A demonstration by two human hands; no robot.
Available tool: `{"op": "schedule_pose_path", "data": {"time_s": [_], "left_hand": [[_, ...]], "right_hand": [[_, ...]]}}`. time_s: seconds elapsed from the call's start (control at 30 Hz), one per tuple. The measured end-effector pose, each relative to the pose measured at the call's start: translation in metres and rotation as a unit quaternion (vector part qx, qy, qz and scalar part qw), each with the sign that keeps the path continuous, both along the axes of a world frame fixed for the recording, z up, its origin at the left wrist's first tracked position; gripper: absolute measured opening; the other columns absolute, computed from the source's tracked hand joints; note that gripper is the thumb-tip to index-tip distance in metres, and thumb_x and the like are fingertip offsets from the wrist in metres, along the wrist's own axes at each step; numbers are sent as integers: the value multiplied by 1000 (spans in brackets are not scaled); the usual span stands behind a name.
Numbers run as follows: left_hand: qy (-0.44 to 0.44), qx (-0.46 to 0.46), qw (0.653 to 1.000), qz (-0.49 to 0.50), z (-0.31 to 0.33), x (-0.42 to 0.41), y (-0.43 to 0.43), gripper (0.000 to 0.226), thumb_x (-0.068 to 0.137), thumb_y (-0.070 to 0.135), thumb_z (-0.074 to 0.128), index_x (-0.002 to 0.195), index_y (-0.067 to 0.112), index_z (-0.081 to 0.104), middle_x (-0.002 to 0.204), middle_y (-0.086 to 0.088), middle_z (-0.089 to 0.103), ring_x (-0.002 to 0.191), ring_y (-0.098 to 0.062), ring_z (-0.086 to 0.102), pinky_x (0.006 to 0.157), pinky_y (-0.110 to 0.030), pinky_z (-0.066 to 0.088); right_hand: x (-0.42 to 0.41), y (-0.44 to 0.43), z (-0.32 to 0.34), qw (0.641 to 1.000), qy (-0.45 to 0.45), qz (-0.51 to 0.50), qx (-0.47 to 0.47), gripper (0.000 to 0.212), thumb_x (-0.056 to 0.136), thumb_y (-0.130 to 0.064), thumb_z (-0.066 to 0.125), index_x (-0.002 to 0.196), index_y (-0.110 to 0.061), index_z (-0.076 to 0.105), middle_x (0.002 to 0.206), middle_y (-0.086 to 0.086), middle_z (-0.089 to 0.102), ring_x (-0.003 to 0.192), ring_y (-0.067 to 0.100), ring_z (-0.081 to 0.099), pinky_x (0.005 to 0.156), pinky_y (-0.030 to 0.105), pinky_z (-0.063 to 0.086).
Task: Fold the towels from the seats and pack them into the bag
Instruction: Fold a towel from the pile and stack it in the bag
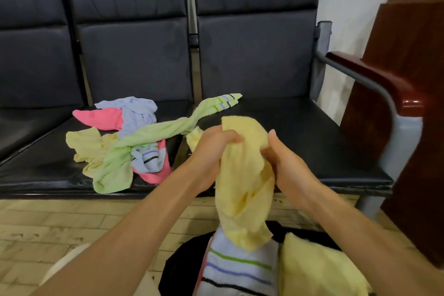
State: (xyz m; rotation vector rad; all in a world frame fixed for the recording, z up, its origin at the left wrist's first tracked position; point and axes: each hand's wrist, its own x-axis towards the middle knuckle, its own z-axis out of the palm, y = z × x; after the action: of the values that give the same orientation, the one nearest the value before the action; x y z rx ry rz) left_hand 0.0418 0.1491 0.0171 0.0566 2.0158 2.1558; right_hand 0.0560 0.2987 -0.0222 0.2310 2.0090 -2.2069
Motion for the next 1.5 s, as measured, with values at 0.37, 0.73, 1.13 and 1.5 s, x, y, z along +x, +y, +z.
{"op": "schedule_pose_path", "data": {"time_s": [0.37,0.73,1.13,1.5], "left_hand": [[73,-140,986,-56,-30,23,1,46,95,38,53,101,-6,61,95,-16,66,92,-25,61,89,-36,44],[134,-172,976,-32,-41,43,15,40,102,28,41,100,-8,59,85,-15,58,78,-20,54,74,-33,45],[-8,-58,998,-25,-47,31,16,34,103,30,35,125,16,56,117,-7,65,110,-23,61,100,-45,47],[-52,-58,983,-168,-35,28,3,27,93,6,56,120,9,57,115,-9,69,105,-22,67,88,-38,56]], "right_hand": [[40,15,4,992,66,-106,24,20,100,-38,46,99,-27,63,114,-1,65,112,18,59,106,44,42],[65,30,-14,995,32,-63,-76,29,98,-21,55,112,2,63,106,13,68,97,25,64,80,34,54],[62,46,-24,995,10,-20,97,33,99,-41,50,110,-15,68,109,4,70,104,23,66,96,40,51],[58,48,-24,995,-82,-34,41,44,97,-45,51,120,-10,62,116,15,68,107,29,67,89,41,56]]}}
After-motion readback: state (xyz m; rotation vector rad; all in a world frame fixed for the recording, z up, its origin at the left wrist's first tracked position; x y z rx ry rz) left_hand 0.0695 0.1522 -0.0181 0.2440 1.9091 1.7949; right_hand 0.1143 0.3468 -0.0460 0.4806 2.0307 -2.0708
